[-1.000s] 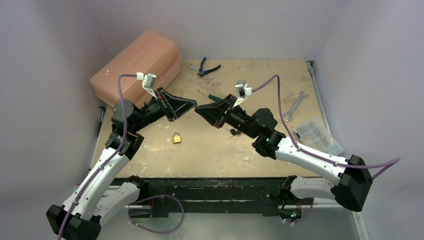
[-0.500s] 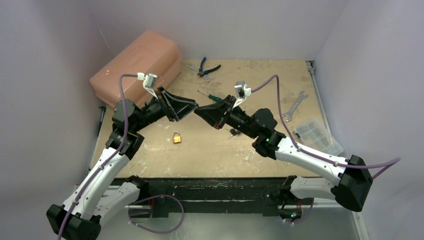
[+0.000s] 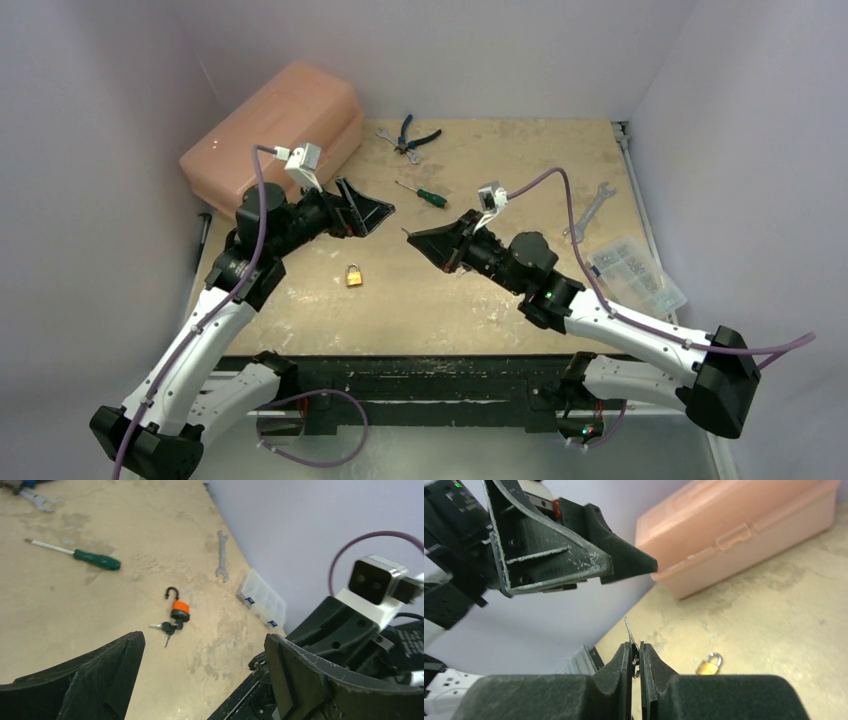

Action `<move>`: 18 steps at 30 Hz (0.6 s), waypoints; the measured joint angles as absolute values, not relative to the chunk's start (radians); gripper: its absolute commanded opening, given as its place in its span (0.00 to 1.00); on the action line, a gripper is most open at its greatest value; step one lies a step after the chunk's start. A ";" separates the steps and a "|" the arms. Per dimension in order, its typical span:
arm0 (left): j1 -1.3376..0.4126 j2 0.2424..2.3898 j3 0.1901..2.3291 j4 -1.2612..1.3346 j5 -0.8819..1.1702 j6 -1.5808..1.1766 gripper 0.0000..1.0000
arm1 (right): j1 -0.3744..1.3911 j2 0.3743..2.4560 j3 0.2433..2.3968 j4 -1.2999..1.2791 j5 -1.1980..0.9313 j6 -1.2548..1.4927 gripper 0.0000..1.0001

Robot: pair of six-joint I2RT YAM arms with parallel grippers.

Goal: Unlock with the key

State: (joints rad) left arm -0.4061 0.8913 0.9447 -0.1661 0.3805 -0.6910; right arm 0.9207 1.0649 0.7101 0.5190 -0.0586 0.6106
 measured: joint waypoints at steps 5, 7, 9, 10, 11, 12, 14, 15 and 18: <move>-0.406 0.945 0.978 -0.323 0.263 -0.645 0.96 | 0.921 1.058 0.700 0.424 0.014 0.629 0.00; -0.406 0.987 0.995 -0.394 0.197 -0.628 0.94 | 0.921 1.058 0.700 0.395 0.037 0.636 0.00; -0.406 1.024 1.001 -0.455 0.134 -0.616 0.93 | 0.920 1.058 0.700 0.364 0.062 0.645 0.00; -0.406 1.044 1.001 -0.492 0.097 -0.611 0.93 | 0.920 1.058 0.700 0.348 0.070 0.648 0.00; -0.406 1.058 1.001 -0.522 0.068 -0.608 0.92 | 0.920 1.058 0.700 0.336 0.079 0.651 0.00; -0.406 1.073 1.001 -0.554 0.038 -0.607 0.92 | 0.920 1.058 0.700 0.322 0.091 0.655 0.00; -0.406 1.095 1.001 -0.599 -0.012 -0.606 0.90 | 0.920 1.058 0.700 0.292 0.114 0.658 0.00; -0.406 1.108 1.001 -0.618 -0.035 -0.605 0.89 | 0.920 1.058 0.700 0.280 0.121 0.660 0.00; -0.406 1.161 1.000 -0.657 -0.093 -0.605 0.87 | 0.918 1.058 0.700 0.252 0.142 0.663 0.00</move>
